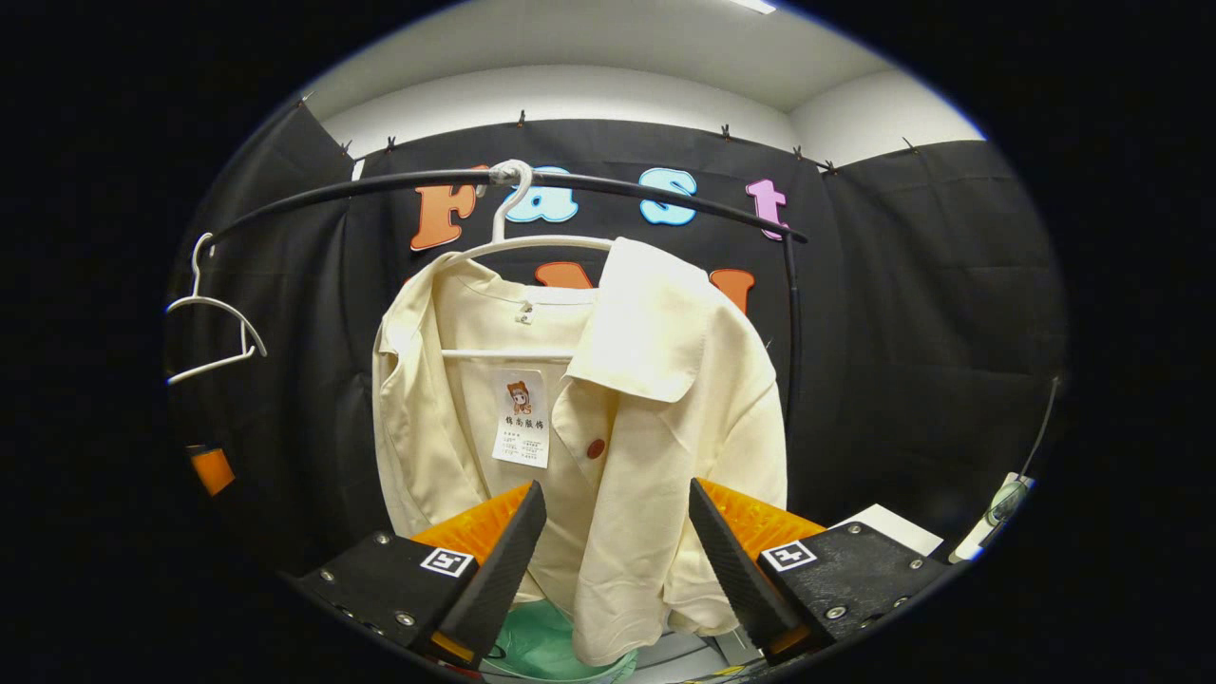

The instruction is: Grasp the clothes on the hanger with both hands and then place them into the laundry hamper below.

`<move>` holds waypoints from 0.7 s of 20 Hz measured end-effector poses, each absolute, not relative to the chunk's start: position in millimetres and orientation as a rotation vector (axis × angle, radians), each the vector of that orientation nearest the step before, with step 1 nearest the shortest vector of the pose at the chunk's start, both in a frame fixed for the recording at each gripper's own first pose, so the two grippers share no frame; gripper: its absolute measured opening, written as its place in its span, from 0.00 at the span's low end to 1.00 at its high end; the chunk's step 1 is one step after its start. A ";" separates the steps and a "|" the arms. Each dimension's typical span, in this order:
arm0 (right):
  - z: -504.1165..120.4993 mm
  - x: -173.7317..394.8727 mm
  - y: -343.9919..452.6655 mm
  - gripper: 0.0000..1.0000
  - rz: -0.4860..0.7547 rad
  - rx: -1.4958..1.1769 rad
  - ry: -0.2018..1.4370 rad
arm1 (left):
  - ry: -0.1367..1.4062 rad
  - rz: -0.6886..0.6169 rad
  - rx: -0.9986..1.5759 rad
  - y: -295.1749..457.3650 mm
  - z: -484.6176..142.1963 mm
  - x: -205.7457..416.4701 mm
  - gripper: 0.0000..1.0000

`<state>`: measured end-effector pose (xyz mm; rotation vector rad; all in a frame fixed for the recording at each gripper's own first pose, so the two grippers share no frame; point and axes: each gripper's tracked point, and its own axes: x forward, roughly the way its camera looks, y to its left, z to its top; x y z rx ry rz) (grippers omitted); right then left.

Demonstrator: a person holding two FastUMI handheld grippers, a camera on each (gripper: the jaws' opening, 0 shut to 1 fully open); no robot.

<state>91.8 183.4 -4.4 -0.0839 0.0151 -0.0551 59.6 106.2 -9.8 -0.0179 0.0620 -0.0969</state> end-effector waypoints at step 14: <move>-1.3 156.7 178.4 0.89 -0.163 -0.092 0.010 | 0.069 -0.047 -0.021 118.3 -12.9 61.5 0.97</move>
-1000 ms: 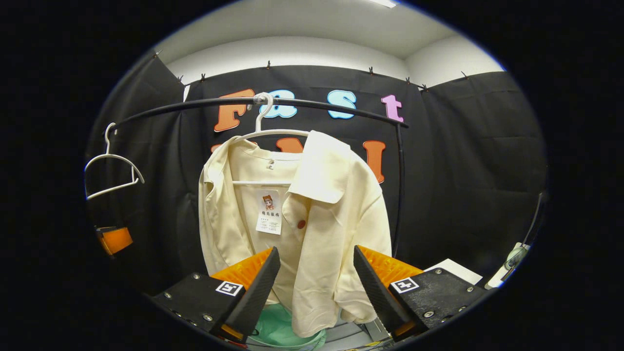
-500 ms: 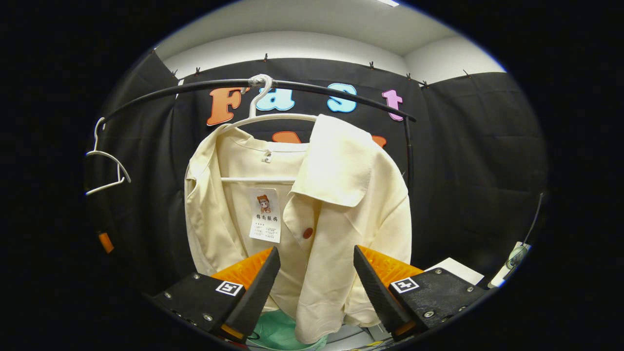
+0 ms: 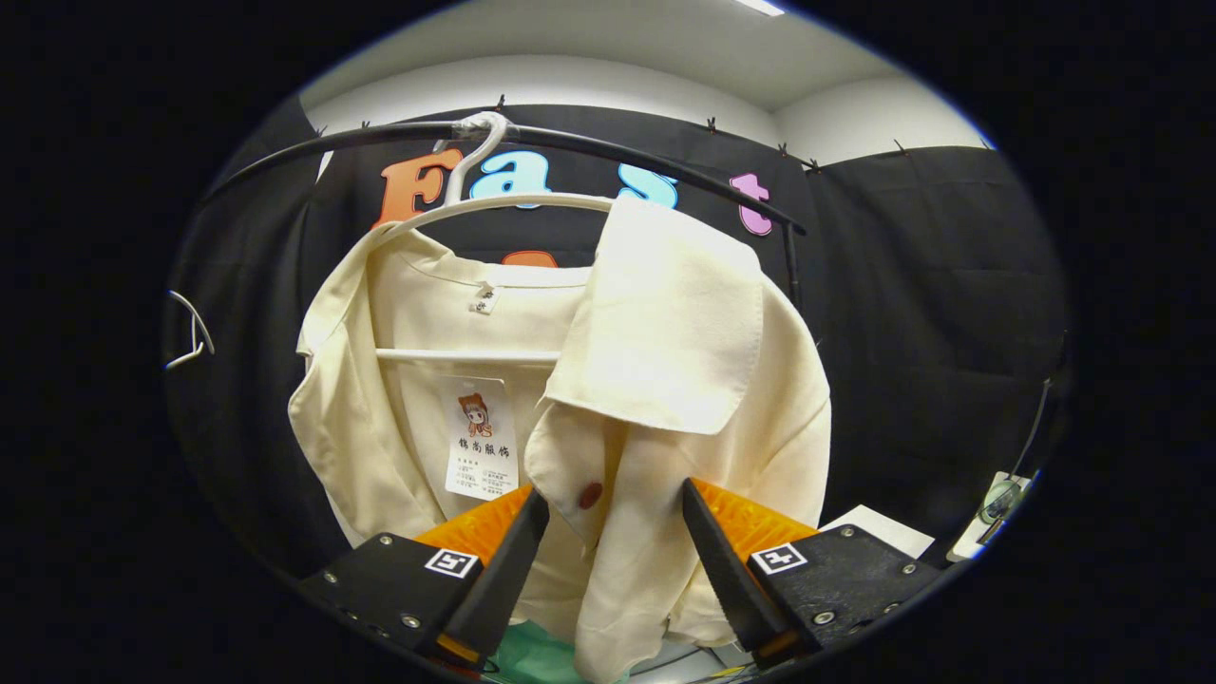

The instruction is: Grasp the clothes on the hanger with both hands and then place them into the laundry hamper below.

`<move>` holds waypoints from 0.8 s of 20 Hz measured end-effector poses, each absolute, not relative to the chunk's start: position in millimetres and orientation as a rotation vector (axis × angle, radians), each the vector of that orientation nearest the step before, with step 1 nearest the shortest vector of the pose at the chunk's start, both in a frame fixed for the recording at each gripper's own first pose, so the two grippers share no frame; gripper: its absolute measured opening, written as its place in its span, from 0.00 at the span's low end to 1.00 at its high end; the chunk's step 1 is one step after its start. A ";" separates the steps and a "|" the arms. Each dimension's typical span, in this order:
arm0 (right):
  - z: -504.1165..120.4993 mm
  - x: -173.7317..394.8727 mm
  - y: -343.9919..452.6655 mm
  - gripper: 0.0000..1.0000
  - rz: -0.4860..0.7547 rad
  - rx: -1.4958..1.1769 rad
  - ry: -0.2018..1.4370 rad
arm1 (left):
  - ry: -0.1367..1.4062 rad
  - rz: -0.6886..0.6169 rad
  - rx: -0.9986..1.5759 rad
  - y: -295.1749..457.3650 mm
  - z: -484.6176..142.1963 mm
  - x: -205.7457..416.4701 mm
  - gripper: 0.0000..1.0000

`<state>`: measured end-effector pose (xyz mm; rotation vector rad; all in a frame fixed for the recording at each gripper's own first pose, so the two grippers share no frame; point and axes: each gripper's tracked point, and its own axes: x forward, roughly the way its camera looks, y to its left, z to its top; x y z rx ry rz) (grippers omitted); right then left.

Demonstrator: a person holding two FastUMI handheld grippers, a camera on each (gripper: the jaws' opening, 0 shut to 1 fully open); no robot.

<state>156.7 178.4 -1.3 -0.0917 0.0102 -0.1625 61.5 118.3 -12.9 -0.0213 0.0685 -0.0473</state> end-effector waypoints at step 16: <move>-8.2 165.2 161.7 0.14 -0.105 -0.079 0.033 | 0.084 -0.064 -0.023 106.9 -18.0 73.6 0.97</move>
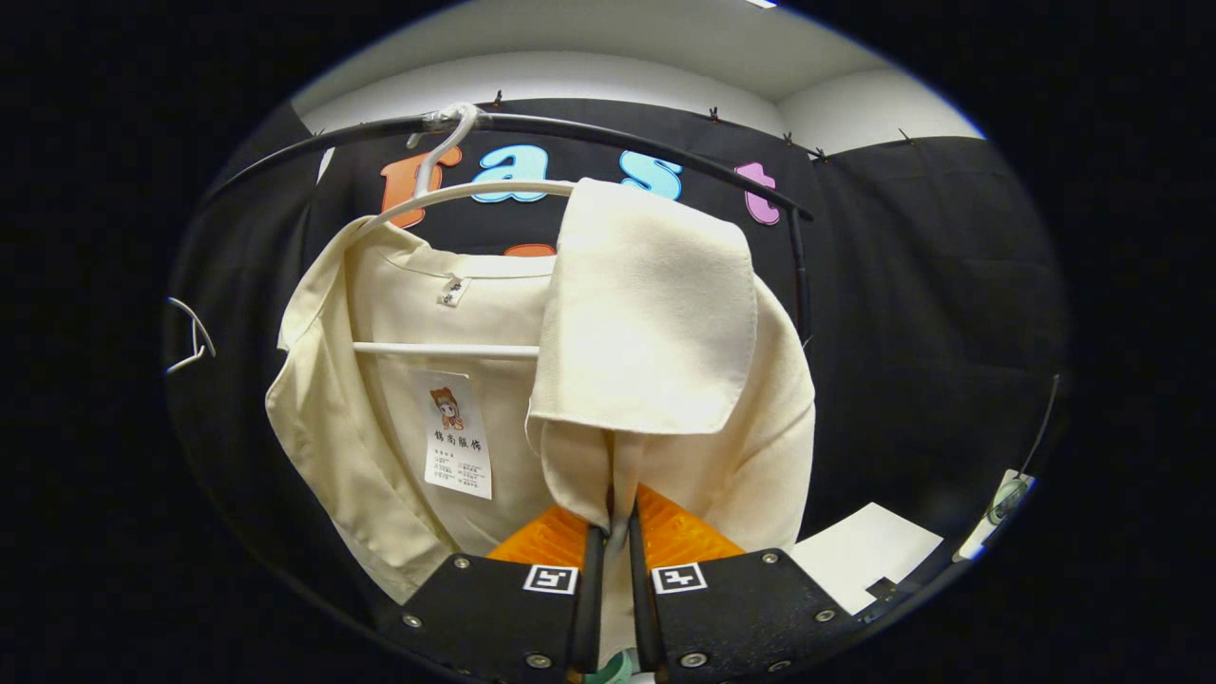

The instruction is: Grasp the clothes on the hanger with both hands and then place them into the laundry hamper below.

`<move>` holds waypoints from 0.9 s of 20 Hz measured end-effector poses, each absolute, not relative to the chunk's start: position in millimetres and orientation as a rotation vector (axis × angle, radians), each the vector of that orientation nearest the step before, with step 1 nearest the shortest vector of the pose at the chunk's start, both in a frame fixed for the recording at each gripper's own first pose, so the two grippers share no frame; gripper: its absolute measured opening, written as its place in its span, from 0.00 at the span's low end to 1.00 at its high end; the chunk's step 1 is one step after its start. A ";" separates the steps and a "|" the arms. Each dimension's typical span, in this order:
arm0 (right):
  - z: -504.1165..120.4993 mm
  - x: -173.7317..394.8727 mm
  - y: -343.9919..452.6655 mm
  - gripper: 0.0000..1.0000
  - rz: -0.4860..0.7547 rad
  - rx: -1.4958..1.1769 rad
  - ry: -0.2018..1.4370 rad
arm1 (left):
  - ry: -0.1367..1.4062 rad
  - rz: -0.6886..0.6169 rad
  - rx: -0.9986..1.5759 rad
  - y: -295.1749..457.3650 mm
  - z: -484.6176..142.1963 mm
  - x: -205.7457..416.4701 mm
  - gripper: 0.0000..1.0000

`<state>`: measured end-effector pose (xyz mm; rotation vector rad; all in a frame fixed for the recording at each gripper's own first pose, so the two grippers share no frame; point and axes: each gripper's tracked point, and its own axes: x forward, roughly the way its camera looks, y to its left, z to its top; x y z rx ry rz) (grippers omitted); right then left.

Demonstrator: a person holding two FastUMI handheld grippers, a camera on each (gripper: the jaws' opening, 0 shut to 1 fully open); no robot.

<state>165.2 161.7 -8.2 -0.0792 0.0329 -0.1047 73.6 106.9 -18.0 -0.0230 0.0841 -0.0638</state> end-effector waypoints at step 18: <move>10.6 112.3 134.3 0.00 -0.078 -0.042 0.040 | 0.132 -0.294 -0.045 3.5 -29.6 94.2 0.94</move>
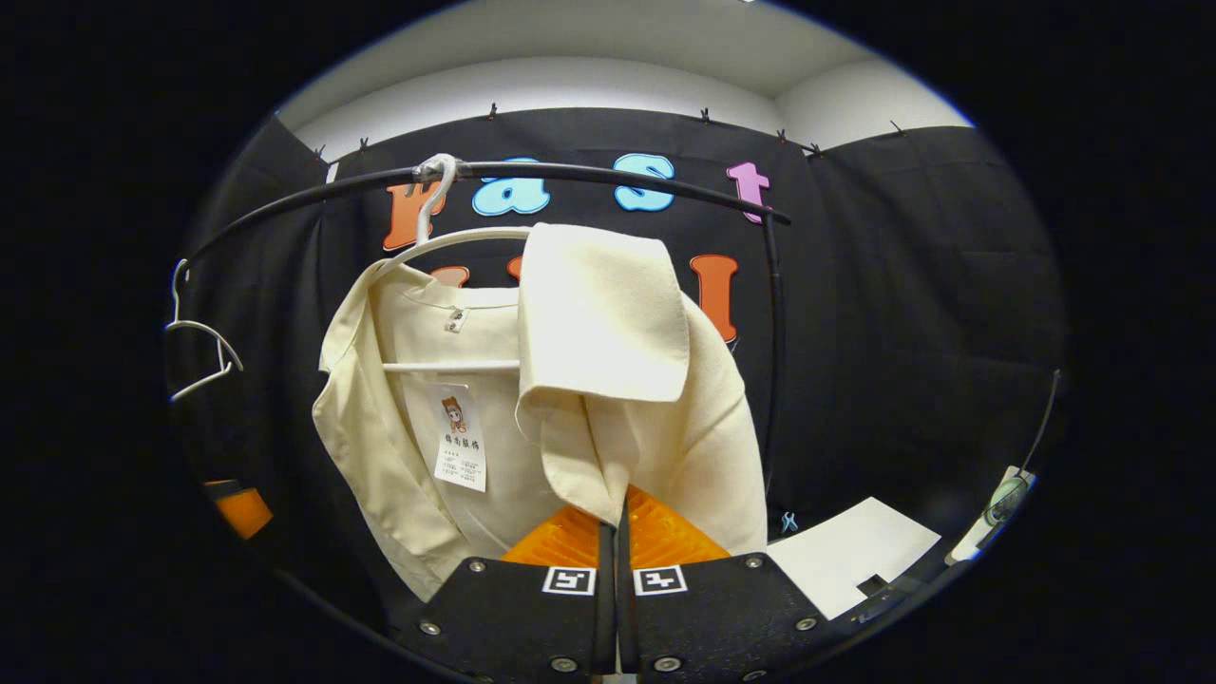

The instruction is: Grasp the clothes on the hanger with both hands and then place them into the laundry hamper below.

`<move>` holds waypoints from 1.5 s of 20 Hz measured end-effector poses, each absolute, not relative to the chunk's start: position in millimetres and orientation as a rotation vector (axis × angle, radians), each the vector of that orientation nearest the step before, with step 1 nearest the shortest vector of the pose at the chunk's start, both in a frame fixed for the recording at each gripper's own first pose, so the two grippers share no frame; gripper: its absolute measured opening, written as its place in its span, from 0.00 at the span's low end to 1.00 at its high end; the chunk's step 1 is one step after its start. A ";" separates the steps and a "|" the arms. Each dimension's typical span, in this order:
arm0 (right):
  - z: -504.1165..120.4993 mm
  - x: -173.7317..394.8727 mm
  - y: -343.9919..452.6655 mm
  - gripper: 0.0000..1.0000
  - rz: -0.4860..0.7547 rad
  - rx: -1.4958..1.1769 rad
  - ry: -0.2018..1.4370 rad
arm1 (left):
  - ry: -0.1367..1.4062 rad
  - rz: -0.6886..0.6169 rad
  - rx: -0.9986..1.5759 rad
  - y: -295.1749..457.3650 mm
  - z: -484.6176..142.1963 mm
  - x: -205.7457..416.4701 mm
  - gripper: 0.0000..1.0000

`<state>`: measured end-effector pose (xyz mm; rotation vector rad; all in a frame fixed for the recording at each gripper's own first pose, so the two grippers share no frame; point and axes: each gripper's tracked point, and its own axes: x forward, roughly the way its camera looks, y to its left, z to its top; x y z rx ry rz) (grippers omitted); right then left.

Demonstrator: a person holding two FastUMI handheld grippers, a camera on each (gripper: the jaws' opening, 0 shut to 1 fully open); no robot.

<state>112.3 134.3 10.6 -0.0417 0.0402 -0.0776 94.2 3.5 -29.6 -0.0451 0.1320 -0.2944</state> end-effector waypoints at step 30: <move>25.5 99.5 119.3 0.00 -0.044 -0.023 0.058 | 0.118 -0.311 0.008 -100.5 -42.5 239.3 0.97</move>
